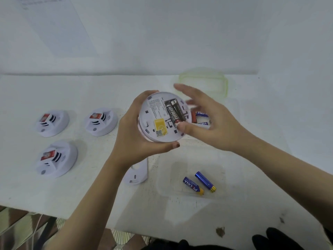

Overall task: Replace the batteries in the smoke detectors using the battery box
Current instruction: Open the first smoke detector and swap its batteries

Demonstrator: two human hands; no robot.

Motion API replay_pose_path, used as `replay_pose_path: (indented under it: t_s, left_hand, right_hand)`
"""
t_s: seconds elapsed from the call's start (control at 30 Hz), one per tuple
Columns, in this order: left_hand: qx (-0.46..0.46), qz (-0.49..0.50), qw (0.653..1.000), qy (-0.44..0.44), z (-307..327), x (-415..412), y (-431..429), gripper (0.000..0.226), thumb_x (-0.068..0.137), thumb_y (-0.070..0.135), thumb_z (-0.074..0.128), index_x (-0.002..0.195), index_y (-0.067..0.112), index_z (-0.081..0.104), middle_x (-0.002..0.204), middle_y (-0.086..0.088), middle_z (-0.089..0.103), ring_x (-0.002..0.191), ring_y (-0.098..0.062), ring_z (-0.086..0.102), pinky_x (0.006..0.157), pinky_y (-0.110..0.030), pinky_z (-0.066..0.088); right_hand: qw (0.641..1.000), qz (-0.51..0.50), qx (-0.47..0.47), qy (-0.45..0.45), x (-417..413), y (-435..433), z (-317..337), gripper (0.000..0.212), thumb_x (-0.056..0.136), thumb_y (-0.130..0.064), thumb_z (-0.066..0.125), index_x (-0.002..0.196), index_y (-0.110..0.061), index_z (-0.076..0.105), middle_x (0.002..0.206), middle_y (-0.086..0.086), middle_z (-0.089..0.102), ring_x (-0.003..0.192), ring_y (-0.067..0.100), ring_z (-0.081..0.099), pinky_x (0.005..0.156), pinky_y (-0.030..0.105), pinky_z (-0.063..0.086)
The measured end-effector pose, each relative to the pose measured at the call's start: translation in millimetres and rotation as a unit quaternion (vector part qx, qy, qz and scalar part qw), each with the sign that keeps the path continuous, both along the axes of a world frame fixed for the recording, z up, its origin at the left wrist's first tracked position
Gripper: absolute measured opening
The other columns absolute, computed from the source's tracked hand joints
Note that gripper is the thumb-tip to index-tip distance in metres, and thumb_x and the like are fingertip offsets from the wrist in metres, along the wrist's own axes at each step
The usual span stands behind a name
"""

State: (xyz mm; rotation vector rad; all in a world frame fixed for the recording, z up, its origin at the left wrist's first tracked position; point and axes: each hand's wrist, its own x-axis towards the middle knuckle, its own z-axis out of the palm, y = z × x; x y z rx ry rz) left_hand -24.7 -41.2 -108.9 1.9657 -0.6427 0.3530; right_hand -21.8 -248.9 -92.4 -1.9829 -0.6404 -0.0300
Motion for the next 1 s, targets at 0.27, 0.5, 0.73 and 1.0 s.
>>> replay_pose_path:
  t_s: [0.27, 0.5, 0.73, 1.0]
  left_hand:
    - [0.009, -0.002, 1.000, -0.018, 11, -15, 25, 0.096, 0.053, 0.032, 0.086, 0.132, 0.010, 0.037, 0.124, 0.035, 0.049, 0.117, 0.007, 0.050, 0.090, -0.007, 0.042]
    - [0.027, 0.028, 0.999, -0.010, 16, -27, 66, 0.100, 0.051, 0.039, 0.087, 0.134, 0.009, 0.039, 0.125, 0.016, 0.054, 0.114, 0.000, 0.054, 0.090, -0.011, 0.045]
    - [-0.010, 0.061, 0.997, 0.042, 1, -39, 120, 0.100, 0.049, 0.046, 0.085, 0.134, 0.024, 0.038, 0.131, 0.011, 0.051, 0.124, -0.014, 0.051, 0.100, -0.035, 0.047]
    - [-0.019, 0.098, 0.984, 0.149, -33, -58, 176, 0.106, 0.045, 0.045, 0.087, 0.138, 0.024, 0.041, 0.134, 0.010, 0.048, 0.127, -0.005, 0.046, 0.102, -0.028, 0.045]
  right_hand:
    - [0.946, 0.081, 0.188, 0.250, -15, 31, 18, 0.074, 0.080, -0.009, 0.068, 0.141, -0.035, 0.035, 0.114, 0.011, 0.068, 0.099, 0.026, 0.068, 0.075, 0.034, 0.057]
    - [0.943, 0.039, 0.213, 0.252, -23, 78, 20, 0.067, 0.081, 0.007, 0.063, 0.128, -0.039, 0.050, 0.100, 0.009, 0.073, 0.089, 0.026, 0.070, 0.069, 0.033, 0.058]
    - [0.938, 0.053, 0.164, 0.300, -34, 125, 12, 0.049, 0.092, -0.013, 0.057, 0.130, -0.041, 0.045, 0.113, 0.004, 0.069, 0.102, 0.018, 0.067, 0.090, 0.033, 0.054]
    - [0.953, -0.142, -0.224, 0.144, -72, 169, -36, 0.041, 0.094, -0.036, 0.048, 0.133, -0.024, 0.046, 0.132, 0.001, 0.050, 0.114, 0.013, 0.048, 0.092, 0.022, 0.036]
